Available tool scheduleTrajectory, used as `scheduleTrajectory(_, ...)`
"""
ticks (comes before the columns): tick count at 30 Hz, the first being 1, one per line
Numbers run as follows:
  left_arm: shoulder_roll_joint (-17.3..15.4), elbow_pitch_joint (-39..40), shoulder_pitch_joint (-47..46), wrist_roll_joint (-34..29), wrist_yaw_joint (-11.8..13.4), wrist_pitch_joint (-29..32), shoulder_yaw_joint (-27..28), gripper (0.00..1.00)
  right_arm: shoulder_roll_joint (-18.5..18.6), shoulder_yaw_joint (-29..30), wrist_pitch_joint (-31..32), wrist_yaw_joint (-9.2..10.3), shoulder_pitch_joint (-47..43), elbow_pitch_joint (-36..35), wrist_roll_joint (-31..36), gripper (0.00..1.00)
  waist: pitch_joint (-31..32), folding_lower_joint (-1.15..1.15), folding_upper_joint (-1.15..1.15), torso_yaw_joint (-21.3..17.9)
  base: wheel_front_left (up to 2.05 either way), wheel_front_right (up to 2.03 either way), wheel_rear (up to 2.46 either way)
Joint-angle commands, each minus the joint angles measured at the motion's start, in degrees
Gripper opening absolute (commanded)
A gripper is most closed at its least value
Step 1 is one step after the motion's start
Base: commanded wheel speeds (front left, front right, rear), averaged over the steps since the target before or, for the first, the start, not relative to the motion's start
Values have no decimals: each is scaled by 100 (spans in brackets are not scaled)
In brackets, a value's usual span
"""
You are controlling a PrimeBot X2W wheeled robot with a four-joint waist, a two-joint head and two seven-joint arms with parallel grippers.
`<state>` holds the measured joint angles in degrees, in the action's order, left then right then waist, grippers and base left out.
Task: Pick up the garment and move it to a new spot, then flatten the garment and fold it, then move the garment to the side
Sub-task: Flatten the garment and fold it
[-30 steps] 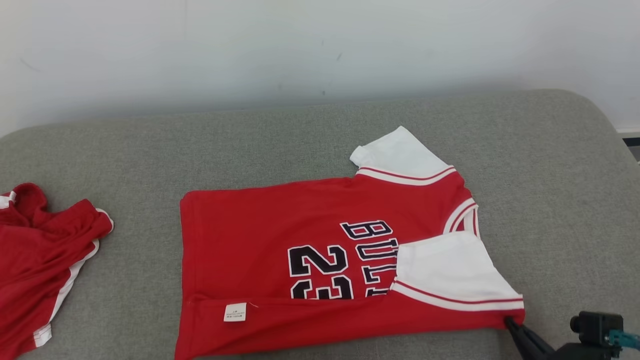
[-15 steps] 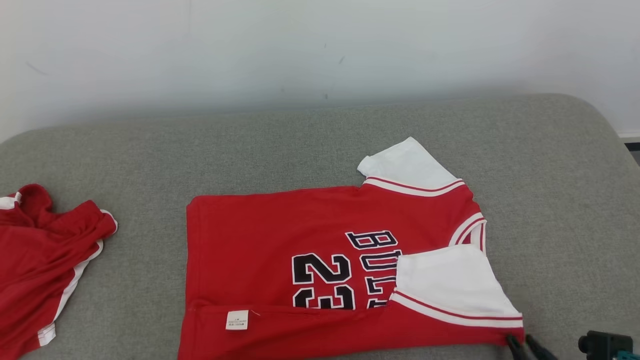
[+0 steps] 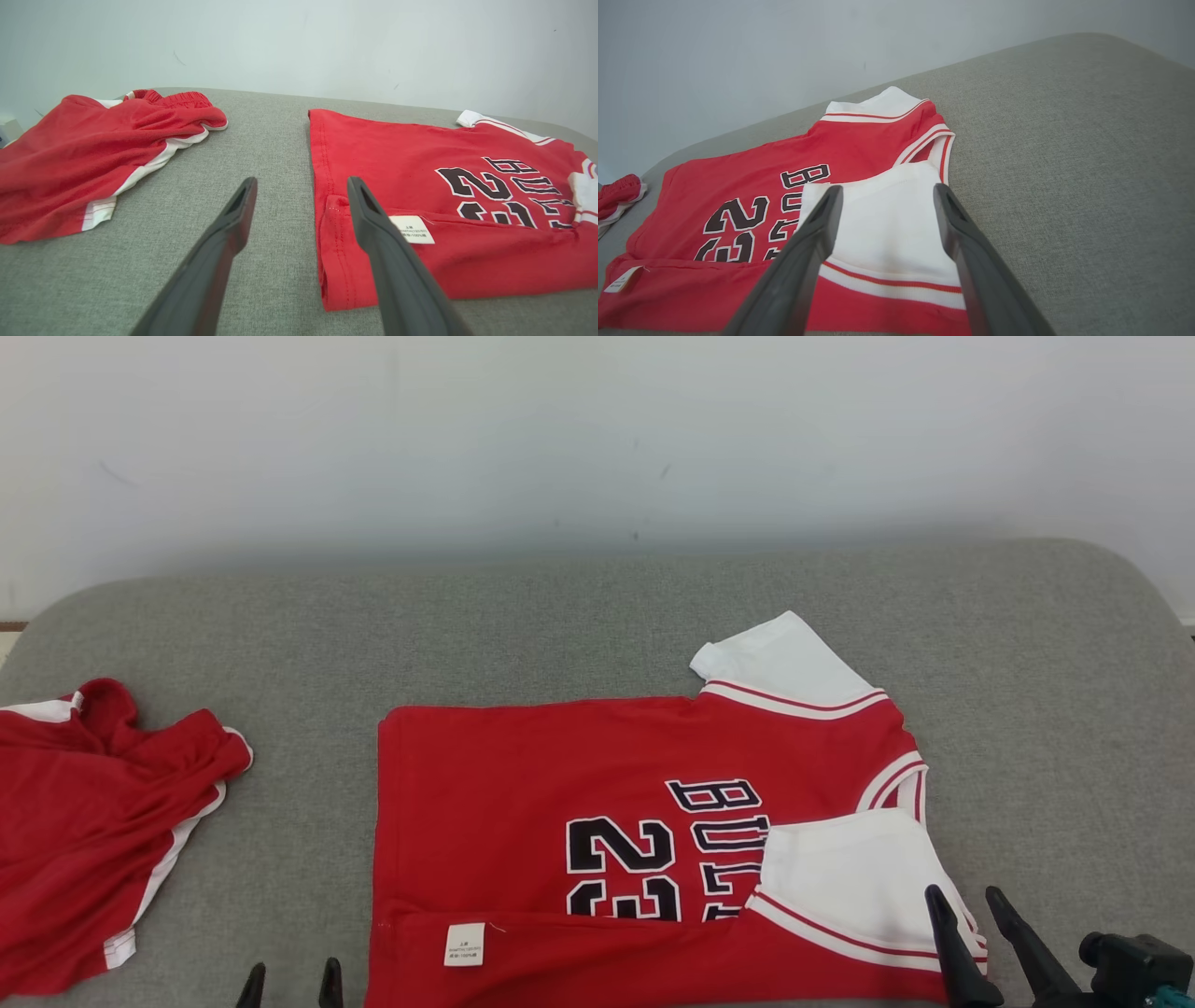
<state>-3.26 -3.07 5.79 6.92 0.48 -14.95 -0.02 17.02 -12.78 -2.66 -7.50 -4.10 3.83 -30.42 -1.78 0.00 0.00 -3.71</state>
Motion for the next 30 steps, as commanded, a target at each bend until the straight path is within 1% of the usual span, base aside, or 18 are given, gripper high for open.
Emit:
scheduleTrajectory(1, -4, 65, 62, -63, 37, -29, 40, 100, -29, -23, -88, 2, 24, -23, 87, 100, 39, 0, 0, 34, 0, 0, 0)
scheduleTrajectory(5, 16, 427, 99, -155, 213, -29, 85, 100, -74, -70, -528, 2, 74, -18, 559, 100, 110, 0, 0, 98, 0, 0, 0)
scheduleTrajectory(6, 21, 606, 78, -172, 291, -29, 72, 100, -163, -54, -784, 2, 75, 28, 882, 100, 140, 0, 0, 141, 0, 0, 0)
scheduleTrajectory(10, 31, 649, 64, -154, 345, -29, -1, 100, -356, 11, -958, 2, 14, 143, 1144, 100, 173, 0, 0, 179, 0, 0, 0)
scheduleTrajectory(12, 32, 591, 29, -114, 323, -29, -65, 100, -428, 9, -977, 2, 7, 195, 1244, 100, 175, 0, 0, 184, 0, 0, 0)
scheduleTrajectory(17, 29, 403, -314, 0, 142, -29, -110, 100, -485, -99, -984, 2, 217, 248, 1367, 100, 111, 0, 0, 109, 0, 0, 0)
scheduleTrajectory(22, -96, -33, -985, 241, -205, -29, -64, 100, -458, -282, -1015, 2, 774, 356, 1495, 100, -129, 0, 0, -76, 0, 0, 0)
scheduleTrajectory(27, -331, -828, -1906, 359, -440, 263, -83, 100, -414, -421, -1073, 2, 1446, 619, 1538, 100, -426, 0, 0, -243, 0, 0, 0)
scheduleTrajectory(30, -401, -1347, -2455, 460, -514, 362, -100, 100, -397, -421, -1131, 2, 1738, 771, 1524, 100, -595, 0, 0, -326, 0, 0, 0)
